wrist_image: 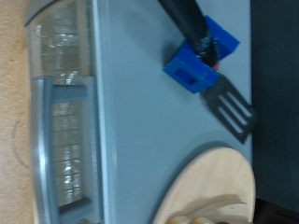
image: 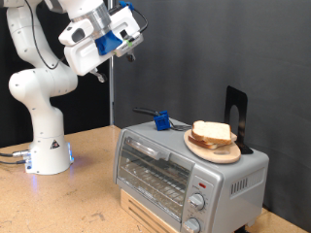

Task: Make a piece of toast with the oven

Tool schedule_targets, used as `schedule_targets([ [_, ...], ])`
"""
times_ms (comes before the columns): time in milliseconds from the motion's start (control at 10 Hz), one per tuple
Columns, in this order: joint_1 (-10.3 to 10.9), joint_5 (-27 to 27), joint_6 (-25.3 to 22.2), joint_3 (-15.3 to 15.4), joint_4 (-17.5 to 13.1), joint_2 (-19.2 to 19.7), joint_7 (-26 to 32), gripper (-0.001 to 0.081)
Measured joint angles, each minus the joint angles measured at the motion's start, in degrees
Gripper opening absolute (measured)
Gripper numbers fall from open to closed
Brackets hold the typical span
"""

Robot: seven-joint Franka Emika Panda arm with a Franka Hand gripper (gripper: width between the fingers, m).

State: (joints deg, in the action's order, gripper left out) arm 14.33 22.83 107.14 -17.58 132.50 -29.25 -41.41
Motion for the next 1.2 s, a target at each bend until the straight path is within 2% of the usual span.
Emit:
schedule_targets([
  [200, -0.04, 3.52, 1.48, -0.66, 0.29, 0.99, -1.06, 0.0808],
  [500, -0.20, 2.91, 7.24, -0.68, -0.08, 6.97, -3.28, 0.0808],
  [800, -0.25, 1.05, 10.62, -0.85, -0.54, 13.01, 1.88, 0.0808],
  [1000, -0.25, -0.56, 11.21, -0.85, -0.53, 14.51, 4.89, 0.0808],
  [1200, -0.25, 0.85, 10.69, -0.90, -0.45, 14.50, 5.26, 0.0808],
])
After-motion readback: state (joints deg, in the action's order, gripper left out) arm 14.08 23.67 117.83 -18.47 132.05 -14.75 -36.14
